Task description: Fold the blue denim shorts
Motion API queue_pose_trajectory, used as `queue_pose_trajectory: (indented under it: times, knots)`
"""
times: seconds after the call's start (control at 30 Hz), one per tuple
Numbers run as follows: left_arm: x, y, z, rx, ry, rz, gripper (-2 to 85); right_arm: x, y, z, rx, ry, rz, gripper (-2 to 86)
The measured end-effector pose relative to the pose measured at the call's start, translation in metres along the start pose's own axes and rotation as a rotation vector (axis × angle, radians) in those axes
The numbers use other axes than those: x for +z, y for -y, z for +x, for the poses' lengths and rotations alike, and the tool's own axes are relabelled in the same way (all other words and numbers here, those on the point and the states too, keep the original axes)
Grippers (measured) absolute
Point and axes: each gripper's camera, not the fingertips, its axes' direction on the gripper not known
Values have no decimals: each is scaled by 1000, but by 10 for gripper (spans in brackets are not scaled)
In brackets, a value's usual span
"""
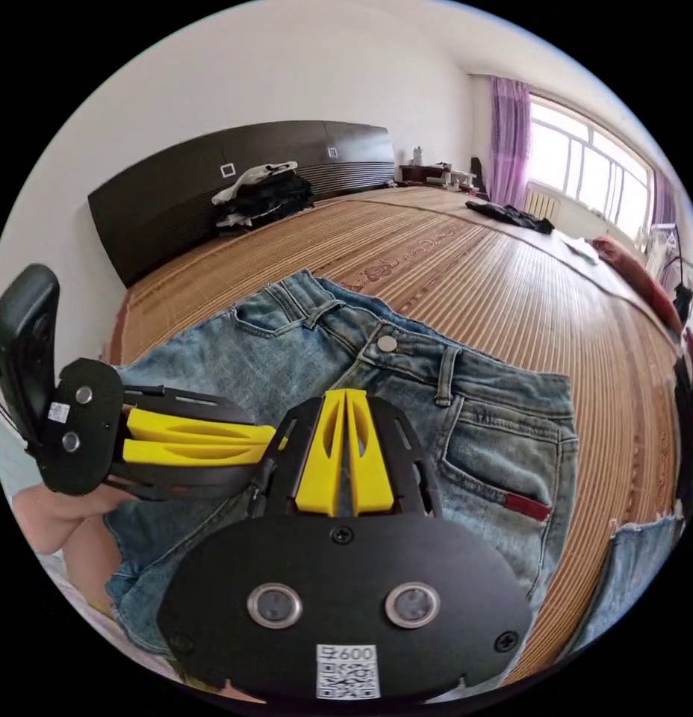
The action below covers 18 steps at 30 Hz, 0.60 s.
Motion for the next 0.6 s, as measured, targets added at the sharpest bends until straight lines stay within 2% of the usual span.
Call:
queue_pose_trajectory:
  times: [0.17,0.4,0.6]
  knots:
    - [-4,-9,-36,-17,-24,-8,5,54,-10,-16,-70,-92,-87,-8]
    - [-17,-29,-76,-8,-13,-8,3,148,38,8,-93,-6,-484,-8]
    - [-47,-70,-84,88,35,-1,1,189,26,3,-130,-55,-506,-8]
